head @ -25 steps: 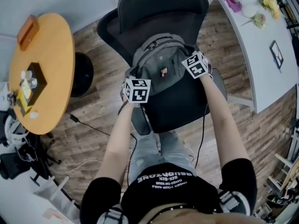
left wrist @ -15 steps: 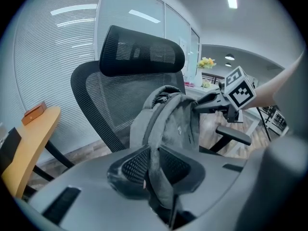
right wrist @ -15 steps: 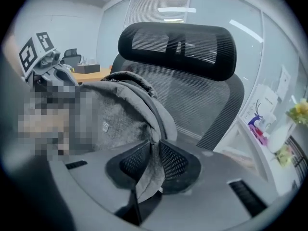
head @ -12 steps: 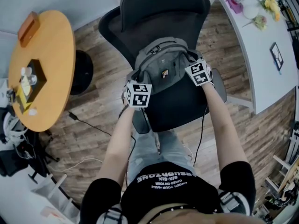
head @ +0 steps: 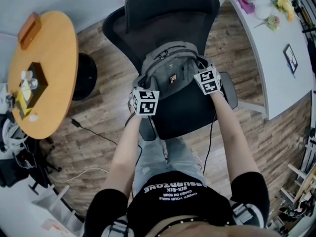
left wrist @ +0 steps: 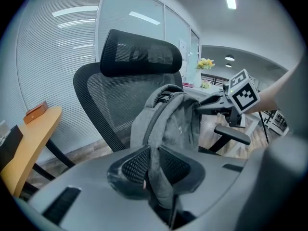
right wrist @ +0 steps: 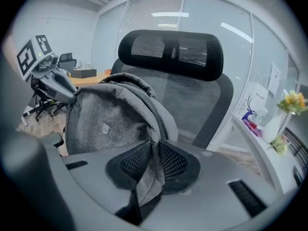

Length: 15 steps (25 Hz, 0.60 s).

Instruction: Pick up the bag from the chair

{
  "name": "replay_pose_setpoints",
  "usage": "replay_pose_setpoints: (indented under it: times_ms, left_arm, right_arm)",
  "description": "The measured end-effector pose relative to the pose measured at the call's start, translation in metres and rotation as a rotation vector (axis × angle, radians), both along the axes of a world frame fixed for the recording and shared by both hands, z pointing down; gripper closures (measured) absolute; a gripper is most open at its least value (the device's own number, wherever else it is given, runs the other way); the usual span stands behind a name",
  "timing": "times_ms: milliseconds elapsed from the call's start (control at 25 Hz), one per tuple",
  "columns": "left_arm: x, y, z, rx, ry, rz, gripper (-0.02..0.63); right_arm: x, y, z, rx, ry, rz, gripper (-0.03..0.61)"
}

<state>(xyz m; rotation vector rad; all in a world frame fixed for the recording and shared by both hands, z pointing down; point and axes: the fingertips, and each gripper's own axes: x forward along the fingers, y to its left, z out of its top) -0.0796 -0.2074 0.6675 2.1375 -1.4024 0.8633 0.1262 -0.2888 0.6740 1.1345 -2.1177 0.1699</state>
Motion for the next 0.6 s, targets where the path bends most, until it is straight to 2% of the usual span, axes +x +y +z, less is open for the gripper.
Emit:
replay_pose_setpoints:
  times_ms: [400, 600]
  left_arm:
    - [0.004, 0.016, -0.002, -0.026, -0.01, 0.003, 0.537]
    - [0.01, 0.029, -0.005, -0.02, -0.016, 0.014, 0.537]
  right_arm:
    - [0.006, 0.021, -0.004, -0.019, -0.022, 0.048, 0.509]
    - [0.013, 0.037, -0.006, -0.01, -0.073, 0.126, 0.509]
